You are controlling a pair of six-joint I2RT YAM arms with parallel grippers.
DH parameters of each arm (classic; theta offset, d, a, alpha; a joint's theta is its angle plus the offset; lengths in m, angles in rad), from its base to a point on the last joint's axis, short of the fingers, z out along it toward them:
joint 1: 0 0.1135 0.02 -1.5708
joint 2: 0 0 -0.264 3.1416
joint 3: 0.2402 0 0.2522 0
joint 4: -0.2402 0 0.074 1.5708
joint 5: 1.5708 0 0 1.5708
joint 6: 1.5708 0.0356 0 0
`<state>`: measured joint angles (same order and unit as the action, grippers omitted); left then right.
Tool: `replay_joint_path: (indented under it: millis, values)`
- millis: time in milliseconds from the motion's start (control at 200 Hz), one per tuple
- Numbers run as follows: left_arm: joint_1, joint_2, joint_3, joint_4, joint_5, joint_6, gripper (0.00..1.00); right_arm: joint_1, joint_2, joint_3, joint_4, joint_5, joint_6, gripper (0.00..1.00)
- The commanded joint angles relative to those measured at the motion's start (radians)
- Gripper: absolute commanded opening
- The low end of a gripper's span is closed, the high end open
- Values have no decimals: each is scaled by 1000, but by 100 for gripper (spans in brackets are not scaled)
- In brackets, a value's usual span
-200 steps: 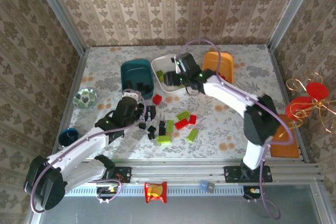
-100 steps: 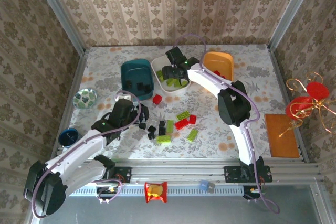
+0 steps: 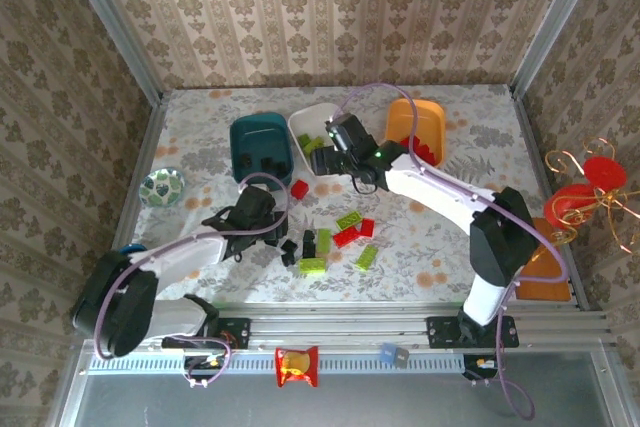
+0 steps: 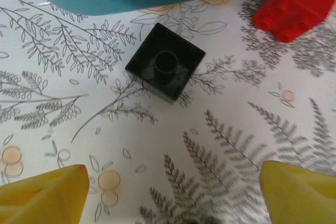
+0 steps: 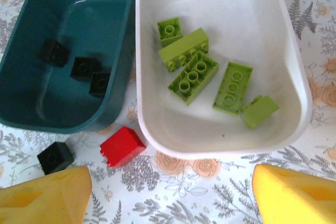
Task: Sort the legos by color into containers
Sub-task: Pick up the lego from the middle-left of the table.
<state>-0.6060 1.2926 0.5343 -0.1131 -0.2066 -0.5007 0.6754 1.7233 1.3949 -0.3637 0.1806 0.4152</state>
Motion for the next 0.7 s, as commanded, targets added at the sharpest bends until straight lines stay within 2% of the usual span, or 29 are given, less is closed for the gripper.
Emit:
replay_joint_path:
  millis: [0,165,380,695]
  values:
    - [6,71,35,125,-83,50,83,-7,-63,-65,52,22,32,81]
    - [24,209,70,224,-125,89,79,-5,-124,-115,67,30,36,81]
    - [45,312,100,319,-111,88,70,-6,-163,-143,72,32,32,81]
    - [34,343,66,361,-109,85,45,-5,-193,-164,68,33,22,82]
